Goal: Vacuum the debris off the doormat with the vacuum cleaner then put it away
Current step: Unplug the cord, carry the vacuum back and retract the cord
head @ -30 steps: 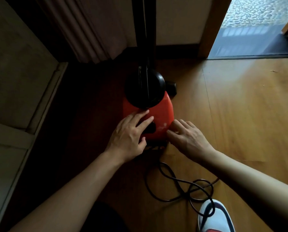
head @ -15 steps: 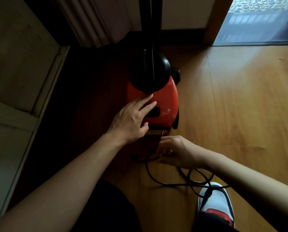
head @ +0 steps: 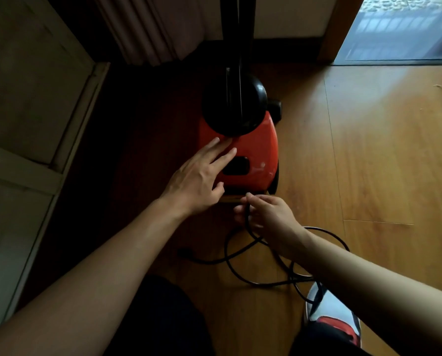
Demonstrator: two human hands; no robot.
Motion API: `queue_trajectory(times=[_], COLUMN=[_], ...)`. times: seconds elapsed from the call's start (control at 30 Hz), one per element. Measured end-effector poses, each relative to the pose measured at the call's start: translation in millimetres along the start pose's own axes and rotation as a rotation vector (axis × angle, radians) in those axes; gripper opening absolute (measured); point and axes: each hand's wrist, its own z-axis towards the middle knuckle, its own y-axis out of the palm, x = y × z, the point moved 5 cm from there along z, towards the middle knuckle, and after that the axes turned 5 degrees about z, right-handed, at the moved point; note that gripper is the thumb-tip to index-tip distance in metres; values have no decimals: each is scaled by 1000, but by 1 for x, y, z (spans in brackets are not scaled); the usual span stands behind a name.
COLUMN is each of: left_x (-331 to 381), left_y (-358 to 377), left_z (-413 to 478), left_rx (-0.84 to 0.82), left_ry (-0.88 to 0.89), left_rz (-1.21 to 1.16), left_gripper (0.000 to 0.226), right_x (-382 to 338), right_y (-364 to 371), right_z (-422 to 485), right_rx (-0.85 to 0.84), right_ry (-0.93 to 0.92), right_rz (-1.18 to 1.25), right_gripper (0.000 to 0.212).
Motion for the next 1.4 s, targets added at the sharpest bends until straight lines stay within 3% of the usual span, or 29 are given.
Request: queue_trajectory(times=[0.13, 0.27, 0.4, 0.6, 0.83, 0.93, 1.1, 1.2, 1.27, 1.4], left_x=[0, -1, 0, 0, -1, -3, -8, -10, -10, -9], left_y=[1, 3, 2, 3, 3, 4, 3, 4, 4, 5], left_z=[3, 1, -1, -3, -1, -2, -3, -3, -2, -2], left_rx=[-44, -64, -100, -143, -147, -160, -136, -139, -140, -125], left_ry=[2, 18, 9, -13, -26, 9, 65, 64, 63, 73], left_rz=[21, 38, 30, 14, -14, -5, -28, -29, -24, -15], left_gripper=[73, 77, 80, 85, 86, 89, 97, 98, 99, 100], right_x=[8, 11, 22, 33, 38, 41, 46, 49, 45, 23], right_y=[17, 35, 52, 62, 69, 62, 30, -15, -41, -71], right_z=[-8, -1, 13, 34, 45, 57, 68, 76, 78, 78], right_rx=[-93, -87, -143, -155, -117, -99, -227, -149, -30, 140], right_ry=[-68, -151, -71, -29, -57, -136, -47, 32, 49, 89], right_rz=[103, -157, -243, -410, -335, -463, -664, -851, -850, -759], right_gripper=[29, 29, 25, 39, 39, 23, 30, 33, 25, 29])
